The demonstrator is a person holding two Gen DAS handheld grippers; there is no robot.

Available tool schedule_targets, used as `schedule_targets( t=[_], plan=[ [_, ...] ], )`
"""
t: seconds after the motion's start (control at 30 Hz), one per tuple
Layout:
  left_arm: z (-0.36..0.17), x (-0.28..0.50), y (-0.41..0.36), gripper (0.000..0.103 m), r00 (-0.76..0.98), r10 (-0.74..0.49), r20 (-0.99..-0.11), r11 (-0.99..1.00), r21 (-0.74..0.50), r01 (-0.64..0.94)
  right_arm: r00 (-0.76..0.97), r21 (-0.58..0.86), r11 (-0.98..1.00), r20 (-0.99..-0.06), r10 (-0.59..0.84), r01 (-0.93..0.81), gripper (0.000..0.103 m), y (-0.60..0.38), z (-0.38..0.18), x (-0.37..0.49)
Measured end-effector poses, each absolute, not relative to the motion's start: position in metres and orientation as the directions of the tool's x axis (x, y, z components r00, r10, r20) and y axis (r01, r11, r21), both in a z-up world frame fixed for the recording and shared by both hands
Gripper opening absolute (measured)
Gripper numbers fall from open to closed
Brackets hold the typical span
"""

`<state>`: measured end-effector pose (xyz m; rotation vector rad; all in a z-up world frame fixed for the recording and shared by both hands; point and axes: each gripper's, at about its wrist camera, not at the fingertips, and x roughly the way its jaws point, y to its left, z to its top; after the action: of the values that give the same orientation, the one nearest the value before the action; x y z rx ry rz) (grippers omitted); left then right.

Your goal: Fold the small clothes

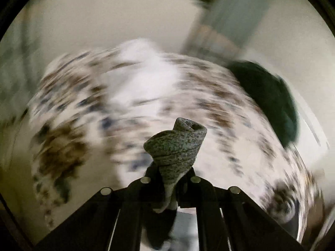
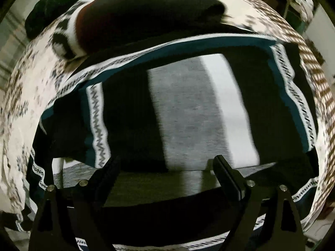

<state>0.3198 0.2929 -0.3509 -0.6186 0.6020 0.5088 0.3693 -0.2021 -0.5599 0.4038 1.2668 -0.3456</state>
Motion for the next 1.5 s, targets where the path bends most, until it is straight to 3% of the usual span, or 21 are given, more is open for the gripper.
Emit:
schedule_targets(
  t=[0.17,0.37,0.6,0.73,0.8,0.83,0.87,0.93,1.1,1.17,1.3,1.5],
  plan=[
    [-0.32,0.371,0.164,0.005,0.774,0.056,-0.631,0.862,-0.361,-0.356,0.283,0.124,0.846,-0.958,-0.033,0.518,0.091,-0.259,-0.546,0.344],
    [-0.333,0.406,-0.03,0.005,0.706,-0.218,-0.674,0.919,-0.386,-0.085,0.277,0.116,0.793,-0.958,-0.07,0.599,0.091,-0.34,-0.538,0.314],
    [-0.384,0.404,-0.201,0.006,0.539,-0.342,-0.77,0.939,-0.302,0.164,0.242,0.09,0.735,-0.965,-0.104,0.672,0.091,-0.423,-0.547,0.28],
    [-0.417,0.393,-0.252,0.009,0.42,-0.349,-0.837,0.933,-0.27,0.237,0.232,0.094,0.719,-0.968,-0.097,0.689,0.091,-0.457,-0.555,0.263],
    [-0.421,0.385,-0.261,0.02,0.391,-0.341,-0.855,0.933,-0.259,0.249,0.246,0.123,0.715,-0.967,-0.07,0.688,0.091,-0.466,-0.556,0.255],
    [-0.42,0.38,-0.259,0.04,0.389,-0.349,-0.853,0.931,-0.269,0.246,0.254,0.14,0.715,-0.966,-0.055,0.685,0.091,-0.471,-0.557,0.252],
    [-0.417,0.376,-0.254,0.069,0.391,-0.35,-0.851,0.932,-0.275,0.235,0.265,0.159,0.717,-0.964,-0.037,0.679,0.091,-0.474,-0.557,0.25],
    [-0.413,0.373,-0.241,0.093,0.395,-0.335,-0.855,0.94,-0.272,0.208,0.286,0.193,0.729,-0.958,-0.004,0.657,0.091,-0.477,-0.556,0.249],
    [-0.394,0.366,-0.164,0.093,0.468,-0.239,-0.851,0.97,-0.235,0.068,0.358,0.306,0.738,-0.929,0.094,0.601,0.091,-0.463,-0.54,0.259],
    [-0.39,0.364,-0.126,0.093,0.493,-0.146,-0.858,0.984,-0.176,-0.015,0.392,0.363,0.732,-0.909,0.141,0.577,0.091,-0.456,-0.533,0.271],
    [-0.406,0.367,-0.072,0.093,0.481,0.019,-0.876,0.988,-0.058,-0.145,0.42,0.437,0.737,-0.878,0.227,0.515,0.091,-0.438,-0.527,0.304],
    [-0.436,0.366,-0.022,0.093,0.432,0.137,-0.892,0.959,0.01,-0.284,0.353,0.45,0.736,-0.887,0.299,0.505,0.091,-0.419,-0.553,0.357]
  ],
)
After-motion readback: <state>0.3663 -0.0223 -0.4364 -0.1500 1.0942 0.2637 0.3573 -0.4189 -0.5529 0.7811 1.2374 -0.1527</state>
